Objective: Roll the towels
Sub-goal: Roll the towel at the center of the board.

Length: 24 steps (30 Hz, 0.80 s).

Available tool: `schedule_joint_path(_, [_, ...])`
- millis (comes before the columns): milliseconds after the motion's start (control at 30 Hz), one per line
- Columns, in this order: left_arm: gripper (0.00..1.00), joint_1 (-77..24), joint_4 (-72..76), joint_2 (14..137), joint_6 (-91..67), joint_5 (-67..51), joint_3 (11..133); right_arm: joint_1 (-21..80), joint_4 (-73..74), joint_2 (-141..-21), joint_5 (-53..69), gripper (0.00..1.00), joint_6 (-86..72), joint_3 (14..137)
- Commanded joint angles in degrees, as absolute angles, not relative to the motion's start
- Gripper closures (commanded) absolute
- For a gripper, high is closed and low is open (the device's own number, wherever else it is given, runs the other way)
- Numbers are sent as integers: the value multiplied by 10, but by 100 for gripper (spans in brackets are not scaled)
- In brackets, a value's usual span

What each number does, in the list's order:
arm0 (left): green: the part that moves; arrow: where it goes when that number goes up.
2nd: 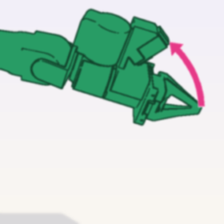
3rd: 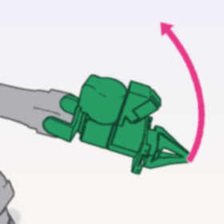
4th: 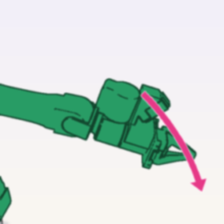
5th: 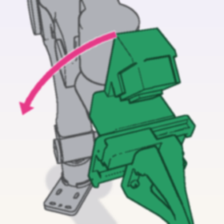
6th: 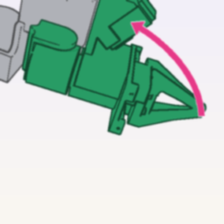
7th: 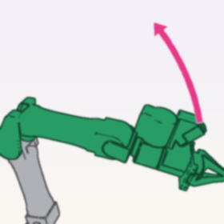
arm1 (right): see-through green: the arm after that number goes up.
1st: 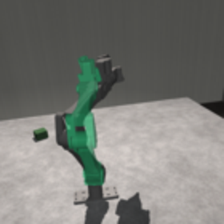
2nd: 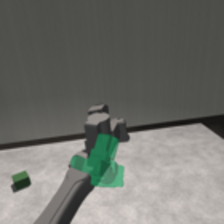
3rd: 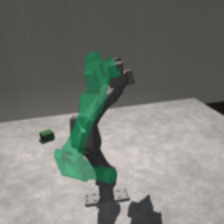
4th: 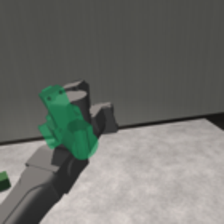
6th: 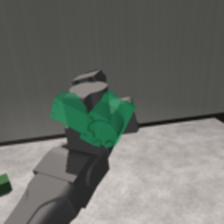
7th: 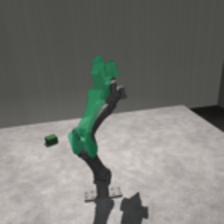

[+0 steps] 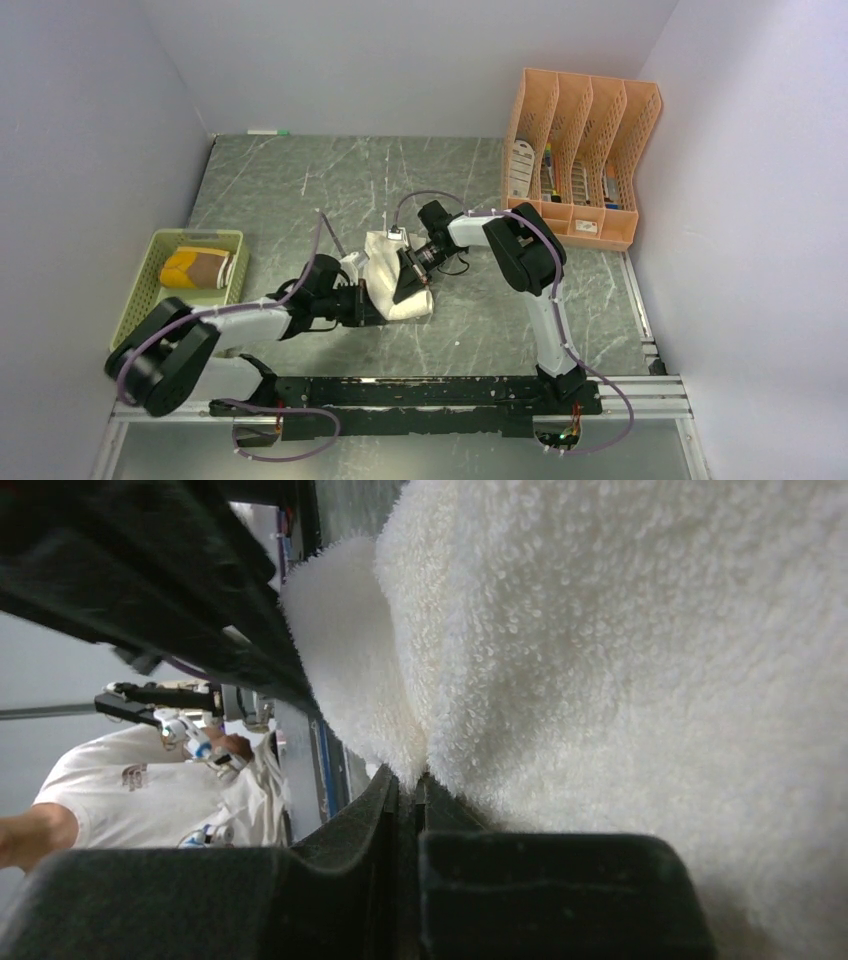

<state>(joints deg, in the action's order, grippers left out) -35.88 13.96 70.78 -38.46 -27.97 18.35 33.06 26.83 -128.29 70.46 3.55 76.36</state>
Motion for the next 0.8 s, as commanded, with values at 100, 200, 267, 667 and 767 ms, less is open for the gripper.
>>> schedule_joint_path(100, [93, -366, 237, 838, -395, -220, 189, 328, 266, -1241, 612, 100, 39, 767])
schedule_joint_path(200, [93, -366, 268, 889, -416, -222, 202, 334, 268, -1208, 530, 91, 42, 763])
schedule_joint_path(267, [93, -366, 296, 911, -431, -237, 206, 338, 268, -1181, 499, 89, 47, 758])
schedule_joint_path(667, [89, -382, 143, 696, -384, -238, 284, 338, 258, -1196, 487, 96, 37, 755])
schedule_joint_path(767, [81, -382, 88, 665, -372, -204, 296, 338, 259, -1203, 492, 97, 36, 762])
